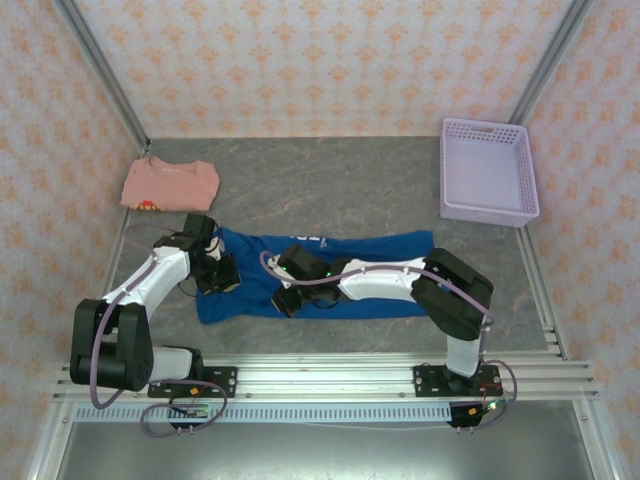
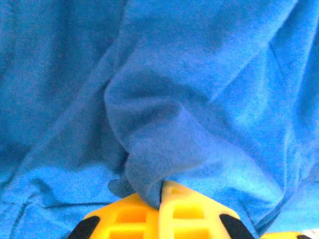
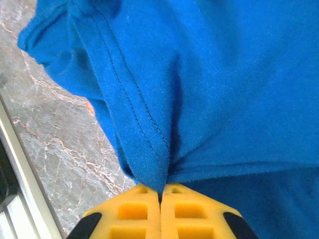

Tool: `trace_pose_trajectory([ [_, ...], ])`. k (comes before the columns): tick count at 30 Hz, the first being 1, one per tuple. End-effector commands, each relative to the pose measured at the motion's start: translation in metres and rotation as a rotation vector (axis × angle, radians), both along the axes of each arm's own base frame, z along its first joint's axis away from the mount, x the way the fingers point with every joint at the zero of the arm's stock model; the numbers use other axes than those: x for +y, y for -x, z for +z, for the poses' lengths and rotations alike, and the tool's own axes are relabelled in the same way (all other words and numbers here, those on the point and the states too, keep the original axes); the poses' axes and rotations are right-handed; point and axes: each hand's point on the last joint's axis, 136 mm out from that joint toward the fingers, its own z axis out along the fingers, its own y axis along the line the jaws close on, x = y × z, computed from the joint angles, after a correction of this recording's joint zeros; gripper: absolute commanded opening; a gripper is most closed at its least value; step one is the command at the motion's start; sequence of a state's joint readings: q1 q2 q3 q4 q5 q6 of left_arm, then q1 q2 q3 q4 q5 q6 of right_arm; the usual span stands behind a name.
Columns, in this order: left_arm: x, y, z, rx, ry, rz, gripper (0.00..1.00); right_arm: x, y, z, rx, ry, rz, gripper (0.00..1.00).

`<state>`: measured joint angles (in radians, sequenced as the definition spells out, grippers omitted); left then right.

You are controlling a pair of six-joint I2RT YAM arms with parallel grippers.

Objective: Fold the inside-out t-shirt

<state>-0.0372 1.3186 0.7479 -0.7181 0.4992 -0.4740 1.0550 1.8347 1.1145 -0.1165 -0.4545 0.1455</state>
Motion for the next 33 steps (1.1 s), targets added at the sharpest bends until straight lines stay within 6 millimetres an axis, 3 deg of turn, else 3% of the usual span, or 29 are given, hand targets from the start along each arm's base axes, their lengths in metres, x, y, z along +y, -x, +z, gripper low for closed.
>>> trace_pose_trajectory([
  [1, -0.009, 0.007, 0.012, 0.044, 0.059, 0.003, 0.02, -0.015, -0.009, 0.021, -0.045, 0.004, -0.02, 0.03],
  [16, -0.034, 0.013, 0.039, 0.073, 0.221, -0.011, 0.01, -0.044, -0.018, 0.036, -0.044, 0.035, -0.013, 0.0],
  [22, -0.034, 0.016, 0.05, 0.07, 0.219, -0.026, 0.01, -0.045, -0.013, 0.044, -0.03, 0.017, 0.025, 0.0],
  [33, -0.021, 0.019, 0.042, 0.096, 0.145, -0.051, 0.05, -0.056, -0.014, 0.037, -0.019, 0.066, 0.054, 0.0],
])
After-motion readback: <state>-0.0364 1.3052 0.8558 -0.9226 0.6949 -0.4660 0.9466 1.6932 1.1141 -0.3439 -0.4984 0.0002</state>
